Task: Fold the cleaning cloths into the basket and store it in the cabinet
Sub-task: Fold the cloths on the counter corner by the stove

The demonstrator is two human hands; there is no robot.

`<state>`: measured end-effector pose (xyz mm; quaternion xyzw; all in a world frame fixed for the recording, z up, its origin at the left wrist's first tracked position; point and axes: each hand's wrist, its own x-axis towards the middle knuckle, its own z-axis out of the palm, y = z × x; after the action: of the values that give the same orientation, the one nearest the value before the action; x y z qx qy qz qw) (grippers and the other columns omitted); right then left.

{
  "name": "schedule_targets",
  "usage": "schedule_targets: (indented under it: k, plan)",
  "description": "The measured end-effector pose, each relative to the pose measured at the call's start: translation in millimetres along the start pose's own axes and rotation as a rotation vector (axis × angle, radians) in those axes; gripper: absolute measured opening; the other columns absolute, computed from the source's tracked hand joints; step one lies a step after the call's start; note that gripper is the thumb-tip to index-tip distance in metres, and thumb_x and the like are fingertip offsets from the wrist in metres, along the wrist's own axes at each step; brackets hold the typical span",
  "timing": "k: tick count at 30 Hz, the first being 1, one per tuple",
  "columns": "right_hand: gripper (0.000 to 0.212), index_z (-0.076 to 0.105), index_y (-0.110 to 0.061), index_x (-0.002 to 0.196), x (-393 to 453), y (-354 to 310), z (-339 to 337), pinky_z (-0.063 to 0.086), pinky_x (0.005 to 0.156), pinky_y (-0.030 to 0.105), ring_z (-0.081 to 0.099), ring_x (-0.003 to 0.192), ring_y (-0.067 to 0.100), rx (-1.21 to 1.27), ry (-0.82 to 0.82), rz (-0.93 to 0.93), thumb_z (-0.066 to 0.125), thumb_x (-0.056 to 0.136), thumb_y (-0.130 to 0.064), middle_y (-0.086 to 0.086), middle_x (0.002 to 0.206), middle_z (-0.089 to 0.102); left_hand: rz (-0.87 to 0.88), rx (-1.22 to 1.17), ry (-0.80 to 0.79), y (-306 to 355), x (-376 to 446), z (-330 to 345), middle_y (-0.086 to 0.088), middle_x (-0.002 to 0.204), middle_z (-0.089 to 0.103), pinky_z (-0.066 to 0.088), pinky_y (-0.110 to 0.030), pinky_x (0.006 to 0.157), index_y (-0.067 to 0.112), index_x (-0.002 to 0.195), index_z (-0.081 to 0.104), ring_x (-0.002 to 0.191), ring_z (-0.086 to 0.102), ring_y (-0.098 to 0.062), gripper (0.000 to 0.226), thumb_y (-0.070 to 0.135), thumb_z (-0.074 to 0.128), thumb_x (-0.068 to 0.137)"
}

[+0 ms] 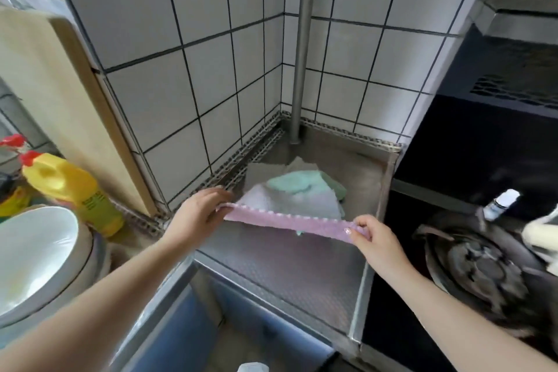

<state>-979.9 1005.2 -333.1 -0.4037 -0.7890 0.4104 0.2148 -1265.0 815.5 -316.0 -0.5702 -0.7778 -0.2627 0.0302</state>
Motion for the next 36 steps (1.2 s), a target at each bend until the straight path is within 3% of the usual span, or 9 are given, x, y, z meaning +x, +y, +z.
schedule_targets:
  k: [4, 8, 10, 14, 19, 23, 29, 36]
  plan:
    - [0.012, 0.053, -0.023, 0.080, -39.3, 44.7, 24.2, 0.033, 0.057, 0.025, 0.043, 0.062, 0.010, -0.083, -0.150, 0.125, 0.055, 0.092, -0.019, -0.008, 0.068, 0.049, -0.292, -0.071, -0.225, 7.6, -59.8, 39.8, 0.002, 0.109, 0.067, 0.047, -0.024, 0.080, 0.013, 0.111, 0.063, 0.097, 0.062, -0.016, 0.022, 0.024, 0.054, 0.095]
    - [0.011, 0.051, -0.016, 0.085, -66.4, 65.9, 38.2, 0.032, 0.056, 0.025, 0.043, 0.059, 0.006, -0.129, -0.227, 0.206, 0.052, 0.094, -0.023, -0.012, 0.070, 0.048, -0.441, -0.107, -0.364, 13.8, -99.4, 63.5, 0.003, 0.092, 0.062, 0.040, -0.023, 0.068, 0.016, 0.092, 0.057, 0.084, 0.055, -0.014, 0.010, 0.018, 0.048, 0.095]
    - [0.011, 0.050, -0.015, 0.087, -72.1, 69.4, 40.4, 0.034, 0.055, 0.025, 0.045, 0.060, 0.007, -0.143, -0.219, 0.214, 0.051, 0.094, -0.024, -0.011, 0.071, 0.051, -0.480, -0.126, -0.382, 17.1, -111.1, 69.0, 0.008, 0.076, 0.053, 0.034, -0.022, 0.059, 0.024, 0.074, 0.044, 0.073, 0.048, -0.012, 0.022, 0.017, 0.046, 0.094]
    - [0.008, 0.051, -0.019, 0.090, -70.2, 70.6, 40.7, 0.039, 0.059, 0.022, 0.049, 0.068, 0.004, -0.172, -0.181, 0.226, 0.053, 0.094, -0.026, -0.013, 0.077, 0.052, -0.528, -0.165, -0.340, 18.5, -120.9, 74.1, 0.004, 0.063, 0.042, 0.027, -0.030, 0.056, 0.018, 0.066, 0.034, 0.062, 0.039, -0.014, 0.032, 0.023, 0.050, 0.093]
    - [0.013, 0.055, -0.012, 0.088, -60.2, 71.5, 41.2, 0.036, 0.056, 0.026, 0.048, 0.063, 0.008, -0.129, -0.107, 0.267, 0.057, 0.092, -0.024, -0.011, 0.072, 0.054, -0.669, -0.264, -0.225, 14.6, -113.3, 81.7, -0.002, 0.065, 0.053, 0.034, -0.031, 0.058, 0.008, 0.074, 0.057, 0.062, 0.046, -0.018, 0.027, 0.031, 0.063, 0.088]
    - [0.008, 0.057, -0.011, 0.092, -41.3, 74.4, 45.1, 0.038, 0.058, 0.026, 0.050, 0.069, 0.014, -0.071, -0.041, 0.300, 0.059, 0.091, -0.020, -0.002, 0.079, 0.058, -0.804, -0.410, -0.126, 9.7, -96.1, 90.3, -0.004, 0.062, 0.040, 0.025, -0.031, 0.056, 0.007, 0.067, 0.044, 0.059, 0.034, -0.017, 0.035, 0.028, 0.063, 0.089]
    - [0.012, 0.060, -0.012, 0.101, 5.2, 82.2, 54.5, 0.038, 0.068, 0.026, 0.056, 0.085, 0.019, -0.075, 0.016, 0.333, 0.057, 0.091, -0.015, 0.000, 0.095, 0.061, -0.899, -0.502, -0.084, 0.7, -59.1, 104.2, -0.002, 0.075, 0.057, 0.035, -0.027, 0.059, 0.010, 0.085, 0.061, 0.071, 0.050, -0.017, 0.019, 0.028, 0.059, 0.091]
    - [0.014, 0.061, -0.008, 0.101, 45.1, 99.9, 67.2, 0.037, 0.070, 0.026, 0.055, 0.082, 0.022, -0.077, 0.063, 0.415, 0.055, 0.091, -0.014, 0.006, 0.091, 0.061, -1.071, -0.532, -0.101, -22.5, -30.6, 126.2, -0.008, 0.082, 0.063, 0.039, -0.030, 0.062, 0.007, 0.088, 0.063, 0.071, 0.052, -0.021, 0.028, 0.034, 0.062, 0.088]
